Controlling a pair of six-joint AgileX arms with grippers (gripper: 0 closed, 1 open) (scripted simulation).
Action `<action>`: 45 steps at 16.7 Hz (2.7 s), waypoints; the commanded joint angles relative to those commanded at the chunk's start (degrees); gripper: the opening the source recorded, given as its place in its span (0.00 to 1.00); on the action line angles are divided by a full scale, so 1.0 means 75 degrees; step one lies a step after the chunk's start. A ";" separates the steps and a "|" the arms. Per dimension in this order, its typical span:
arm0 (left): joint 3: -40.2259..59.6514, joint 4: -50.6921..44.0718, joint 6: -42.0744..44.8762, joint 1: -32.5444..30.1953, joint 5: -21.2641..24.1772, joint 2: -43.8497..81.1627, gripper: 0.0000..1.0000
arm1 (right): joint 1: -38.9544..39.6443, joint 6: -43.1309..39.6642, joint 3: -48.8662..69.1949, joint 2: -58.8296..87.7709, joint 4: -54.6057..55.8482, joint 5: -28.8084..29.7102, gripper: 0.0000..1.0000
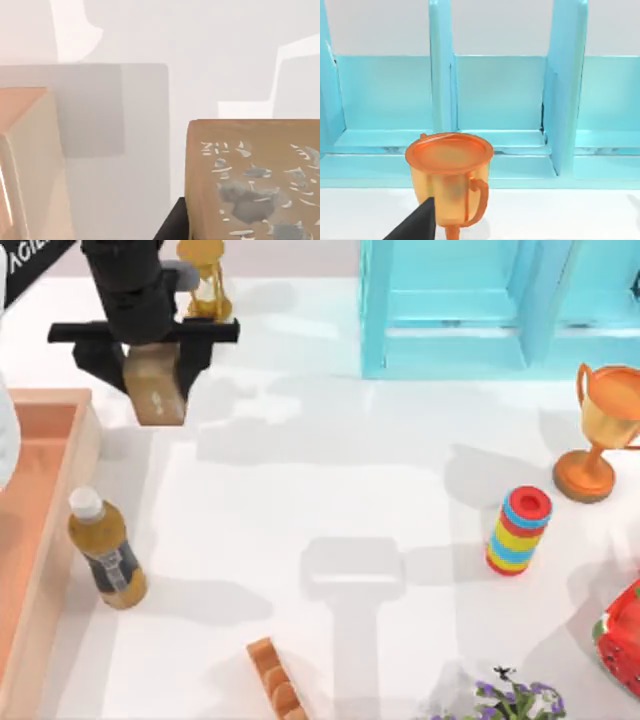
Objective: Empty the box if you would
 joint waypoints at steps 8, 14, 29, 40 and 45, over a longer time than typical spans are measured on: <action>0.0087 0.0019 -0.0132 -0.0072 0.0062 0.0215 0.00 | 0.0000 0.0000 0.0000 0.0000 0.0000 0.0000 1.00; -0.0492 0.0622 -0.0162 -0.0462 0.0677 0.0279 0.00 | 0.0000 0.0000 0.0000 0.0000 0.0000 0.0000 1.00; -0.1139 0.1293 -0.0146 -0.0012 -0.0037 0.0266 0.38 | 0.0000 0.0000 0.0000 0.0000 0.0000 0.0000 1.00; -0.1139 0.1293 -0.0146 -0.0012 -0.0037 0.0266 1.00 | 0.0000 0.0000 0.0000 0.0000 0.0000 0.0000 1.00; -0.1139 0.1293 -0.0146 -0.0012 -0.0037 0.0266 1.00 | 0.0000 0.0000 0.0000 0.0000 0.0000 0.0000 1.00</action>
